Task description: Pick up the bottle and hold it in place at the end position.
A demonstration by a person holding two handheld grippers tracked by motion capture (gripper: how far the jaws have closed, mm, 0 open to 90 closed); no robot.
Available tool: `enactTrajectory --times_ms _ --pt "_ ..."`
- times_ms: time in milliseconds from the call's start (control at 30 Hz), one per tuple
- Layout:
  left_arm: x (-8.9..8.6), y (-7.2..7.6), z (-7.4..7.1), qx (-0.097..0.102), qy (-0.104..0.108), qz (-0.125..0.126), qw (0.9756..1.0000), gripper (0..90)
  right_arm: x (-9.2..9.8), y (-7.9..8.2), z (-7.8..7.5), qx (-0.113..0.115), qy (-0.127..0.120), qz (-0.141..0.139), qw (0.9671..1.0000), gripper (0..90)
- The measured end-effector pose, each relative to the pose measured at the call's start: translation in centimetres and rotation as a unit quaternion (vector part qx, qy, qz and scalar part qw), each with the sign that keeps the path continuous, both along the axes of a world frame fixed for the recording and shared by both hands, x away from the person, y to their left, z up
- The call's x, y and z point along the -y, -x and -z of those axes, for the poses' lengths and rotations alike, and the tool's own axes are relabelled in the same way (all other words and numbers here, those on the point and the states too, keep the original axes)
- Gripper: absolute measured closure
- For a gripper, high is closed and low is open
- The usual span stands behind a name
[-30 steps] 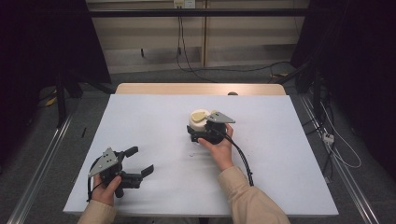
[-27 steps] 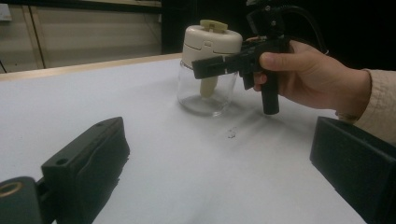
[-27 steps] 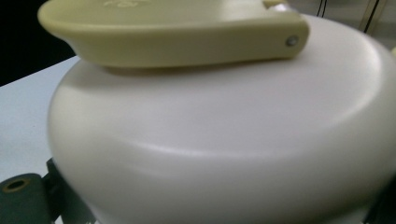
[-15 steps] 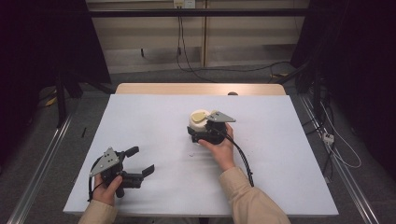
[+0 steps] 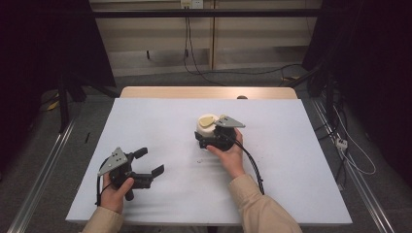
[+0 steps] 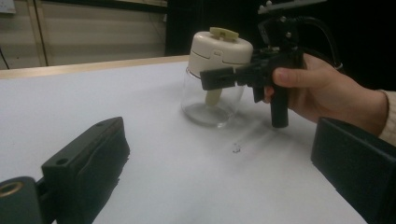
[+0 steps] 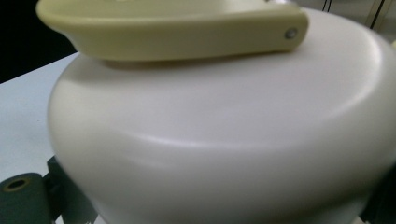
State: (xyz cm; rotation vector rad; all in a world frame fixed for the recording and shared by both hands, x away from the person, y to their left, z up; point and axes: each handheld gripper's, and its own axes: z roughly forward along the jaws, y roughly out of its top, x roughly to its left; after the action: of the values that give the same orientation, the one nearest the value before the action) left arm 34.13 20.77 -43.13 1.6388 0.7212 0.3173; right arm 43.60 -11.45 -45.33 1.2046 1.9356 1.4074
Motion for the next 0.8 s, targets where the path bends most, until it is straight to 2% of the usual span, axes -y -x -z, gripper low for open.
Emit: enactTrajectory --times_ms 233,467,567,800 --pt "1.1 -0.8 -0.9 -0.009 -0.007 -0.007 0.9999 3.6 0.0 0.0 0.0 -0.001 0.0 0.0 1.0 5.6" --pt "1.5 -1.4 -1.6 -0.01 -0.01 -0.012 0.9998 3.6 0.0 0.0 0.0 -0.002 0.002 0.001 1.0 5.6" --pt "1.9 -1.8 -1.9 -0.007 -0.019 -0.014 0.9997 3.6 -0.1 0.0 0.0 -0.004 0.001 0.001 1.0 5.6" --pt "2.9 -2.4 -2.0 -0.009 -0.021 -0.004 0.9997 3.7 -0.1 0.0 0.0 -0.002 0.004 0.001 1.0 5.6"
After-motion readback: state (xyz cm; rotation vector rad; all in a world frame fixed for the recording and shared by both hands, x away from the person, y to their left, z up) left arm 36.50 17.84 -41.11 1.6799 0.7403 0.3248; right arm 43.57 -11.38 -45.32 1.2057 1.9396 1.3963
